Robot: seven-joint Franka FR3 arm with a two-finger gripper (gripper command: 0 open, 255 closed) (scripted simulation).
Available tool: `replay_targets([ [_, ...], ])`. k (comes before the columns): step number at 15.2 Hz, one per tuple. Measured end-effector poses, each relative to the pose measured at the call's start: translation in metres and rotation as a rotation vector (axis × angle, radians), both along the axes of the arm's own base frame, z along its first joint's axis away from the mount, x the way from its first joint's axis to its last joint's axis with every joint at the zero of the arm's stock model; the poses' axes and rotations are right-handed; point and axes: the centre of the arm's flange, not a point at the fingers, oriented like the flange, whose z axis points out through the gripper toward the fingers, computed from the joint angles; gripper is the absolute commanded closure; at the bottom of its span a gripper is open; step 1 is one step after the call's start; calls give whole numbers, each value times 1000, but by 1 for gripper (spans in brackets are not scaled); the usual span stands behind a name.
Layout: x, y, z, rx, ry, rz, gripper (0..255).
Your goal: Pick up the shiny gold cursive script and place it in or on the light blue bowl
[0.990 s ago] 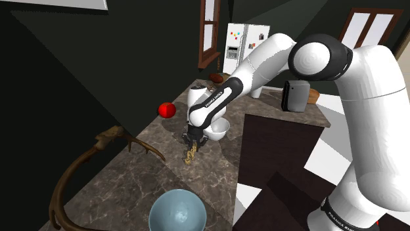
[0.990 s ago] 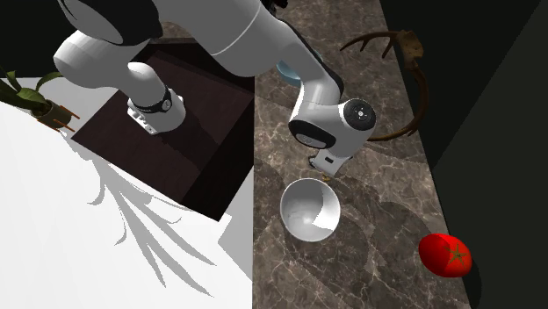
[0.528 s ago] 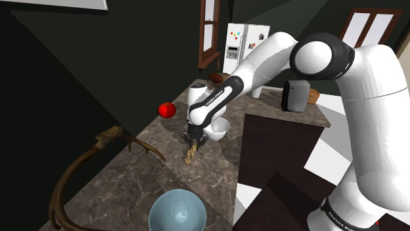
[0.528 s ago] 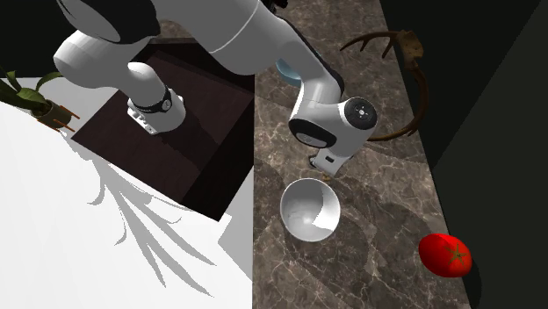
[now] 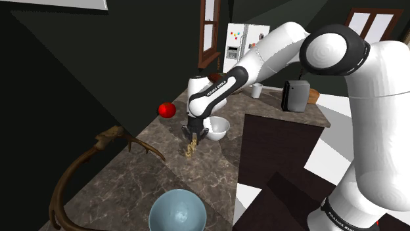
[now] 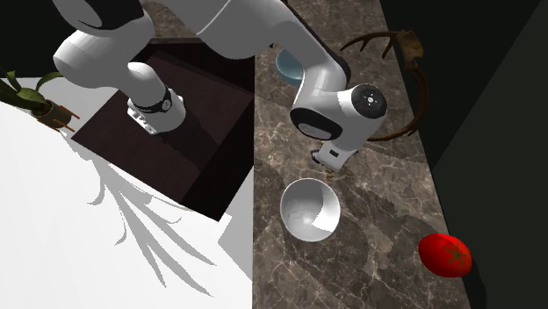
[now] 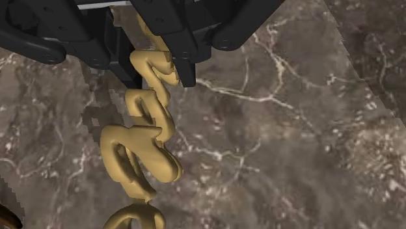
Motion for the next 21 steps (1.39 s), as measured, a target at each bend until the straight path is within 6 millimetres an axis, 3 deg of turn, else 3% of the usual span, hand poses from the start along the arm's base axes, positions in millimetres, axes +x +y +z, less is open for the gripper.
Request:
replay_targets([
  [21, -1, 0, 112, 0, 0, 0, 255],
])
